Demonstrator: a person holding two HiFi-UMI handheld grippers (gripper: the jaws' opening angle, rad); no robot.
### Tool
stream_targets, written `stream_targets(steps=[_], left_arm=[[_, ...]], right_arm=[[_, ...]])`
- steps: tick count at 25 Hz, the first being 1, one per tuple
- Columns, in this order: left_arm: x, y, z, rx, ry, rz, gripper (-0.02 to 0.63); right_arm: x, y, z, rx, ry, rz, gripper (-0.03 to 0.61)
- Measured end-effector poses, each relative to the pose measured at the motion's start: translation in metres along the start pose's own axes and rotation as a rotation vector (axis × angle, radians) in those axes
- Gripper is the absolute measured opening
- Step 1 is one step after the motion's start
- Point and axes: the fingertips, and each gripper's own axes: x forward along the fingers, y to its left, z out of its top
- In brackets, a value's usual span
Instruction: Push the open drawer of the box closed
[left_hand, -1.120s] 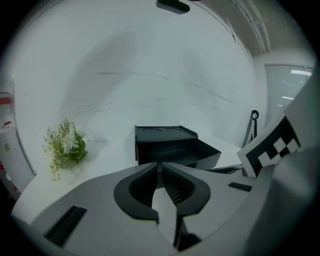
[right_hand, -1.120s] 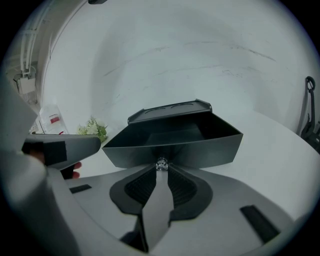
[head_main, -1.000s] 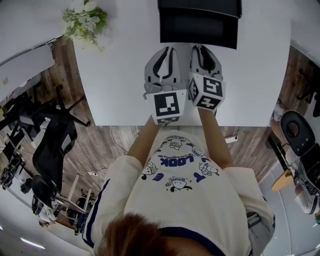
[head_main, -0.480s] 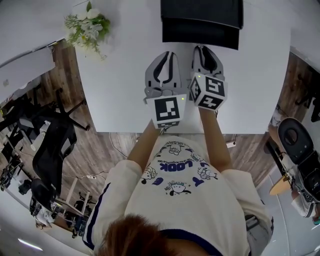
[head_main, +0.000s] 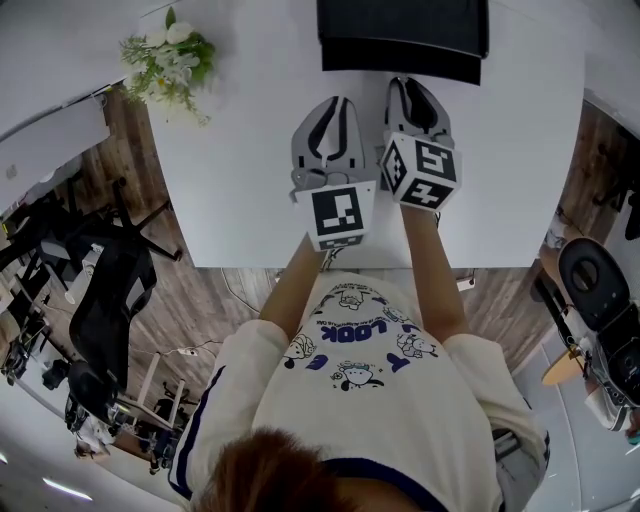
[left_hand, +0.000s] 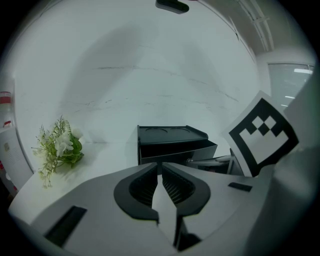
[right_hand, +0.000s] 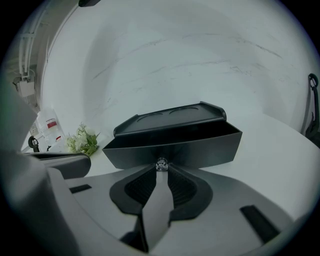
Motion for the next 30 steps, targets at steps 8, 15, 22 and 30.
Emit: stream_targets(steps=[8,15,22,30], left_arm=[[0.007,0.002,-0.004,-0.014,0.009,0.006,0.037],[0.01,0.005,-0.008,-0.023,0.021,0.012,0.037],[0.011,0.005,-0.011,-0.04,0.028,0.007,0.037],[0.01,0.003,-0.014,-0.051,0.038,-0.002,0.037]], right_arm=[[0.015,-0.002,0.012,-0.004,-0.018,-0.01,0.086],[0.022,-0.003,0.019,0.005,-0.016,-0.012,0.086],[0.028,-0.004,0.022,0.005,-0.02,-0.013,0.086],[0.034,-0.004,0.028,0.002,-0.017,-0.003,0.086]])
